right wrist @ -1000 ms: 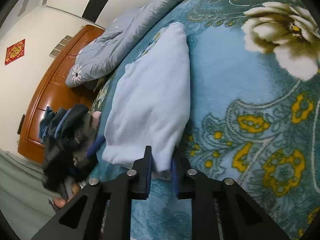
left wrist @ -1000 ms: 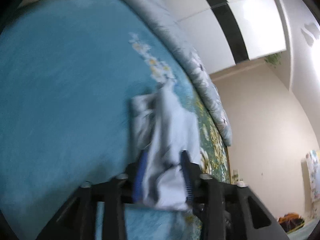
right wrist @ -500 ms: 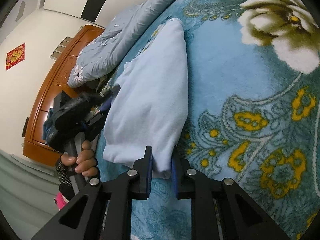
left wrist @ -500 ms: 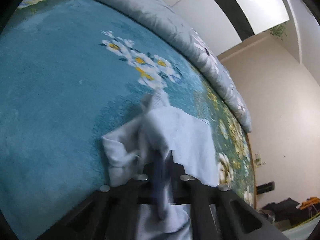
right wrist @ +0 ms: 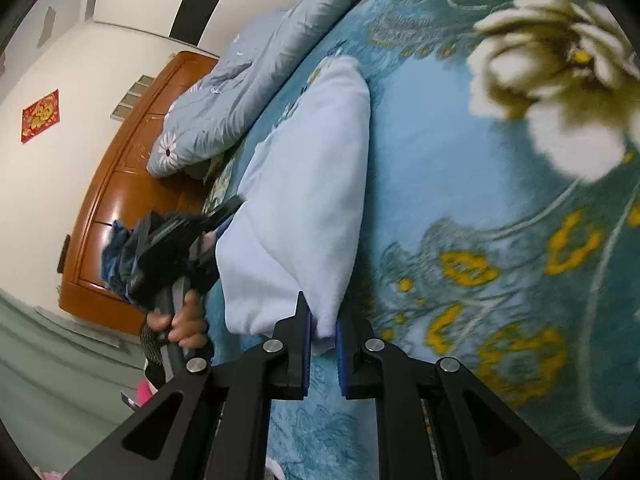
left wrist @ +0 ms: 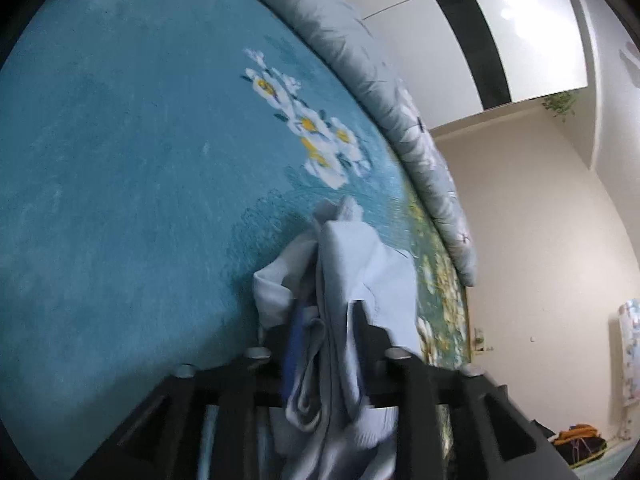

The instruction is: Fold clothes

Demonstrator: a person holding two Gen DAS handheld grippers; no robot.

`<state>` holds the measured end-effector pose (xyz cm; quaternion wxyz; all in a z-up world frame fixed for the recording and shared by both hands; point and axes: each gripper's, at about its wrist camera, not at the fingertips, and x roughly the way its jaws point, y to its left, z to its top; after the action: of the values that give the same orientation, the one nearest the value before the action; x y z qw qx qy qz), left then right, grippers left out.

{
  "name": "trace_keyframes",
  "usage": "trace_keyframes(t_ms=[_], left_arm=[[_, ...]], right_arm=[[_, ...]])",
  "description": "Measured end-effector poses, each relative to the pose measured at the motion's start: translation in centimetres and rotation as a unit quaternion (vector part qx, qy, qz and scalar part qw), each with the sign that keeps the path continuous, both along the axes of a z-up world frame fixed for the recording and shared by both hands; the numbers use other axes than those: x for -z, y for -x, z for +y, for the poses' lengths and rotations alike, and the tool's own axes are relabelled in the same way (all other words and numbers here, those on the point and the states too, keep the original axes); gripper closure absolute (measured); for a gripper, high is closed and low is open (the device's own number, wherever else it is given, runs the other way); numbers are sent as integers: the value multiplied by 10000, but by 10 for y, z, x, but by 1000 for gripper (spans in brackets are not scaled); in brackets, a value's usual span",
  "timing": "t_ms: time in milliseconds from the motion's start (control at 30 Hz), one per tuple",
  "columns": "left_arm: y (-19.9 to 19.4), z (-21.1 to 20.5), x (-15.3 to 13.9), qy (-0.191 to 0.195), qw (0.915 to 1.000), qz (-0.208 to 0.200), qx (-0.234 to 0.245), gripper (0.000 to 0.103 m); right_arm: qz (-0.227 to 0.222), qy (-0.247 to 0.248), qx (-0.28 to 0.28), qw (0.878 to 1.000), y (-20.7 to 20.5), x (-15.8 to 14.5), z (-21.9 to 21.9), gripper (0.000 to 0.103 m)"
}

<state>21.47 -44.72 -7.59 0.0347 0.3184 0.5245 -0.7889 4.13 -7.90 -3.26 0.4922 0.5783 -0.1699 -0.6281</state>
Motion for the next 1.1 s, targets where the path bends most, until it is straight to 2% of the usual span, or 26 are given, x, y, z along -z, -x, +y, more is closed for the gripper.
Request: trace_keyframes(t_ms=[167,267,333,433,600,667,767,867,967,1100], left_arm=[[-18,11,-24,279,9990,171,290,46],[-10,21,-33,406,9976,203,515,39],[4,29,-33,385,9971,153,640,37],[32,42,-24,273,9960,-22,856,35],[73,55,-3,269,9925,-475,1094,34],[85,59,6,236,9916,-649,1098,34],[94,66,10,124,9913,-586,1172,29],[100,73,13,-37,9905,-482,1288,26],[103,81,12,55,9894,-470,1376,26],[101,89,12,-5,9884,-422,1460,28]], right_arm=[[550,-541,121,9969,48,-31,30,93],[847,-910,352,9916,93,-47,47,93],[934,-1139,471,9880,117,-48,53,93],[675,-1215,585,9886,138,-38,55,92],[674,-1057,646,9900,132,-34,64,85],[644,-969,803,9900,131,-36,77,73],[528,-832,1010,9900,125,-34,93,60],[315,-777,1038,9911,111,-22,98,58],[72,-681,1058,9920,96,-11,94,57],[-419,-449,1369,9887,70,5,83,56]])
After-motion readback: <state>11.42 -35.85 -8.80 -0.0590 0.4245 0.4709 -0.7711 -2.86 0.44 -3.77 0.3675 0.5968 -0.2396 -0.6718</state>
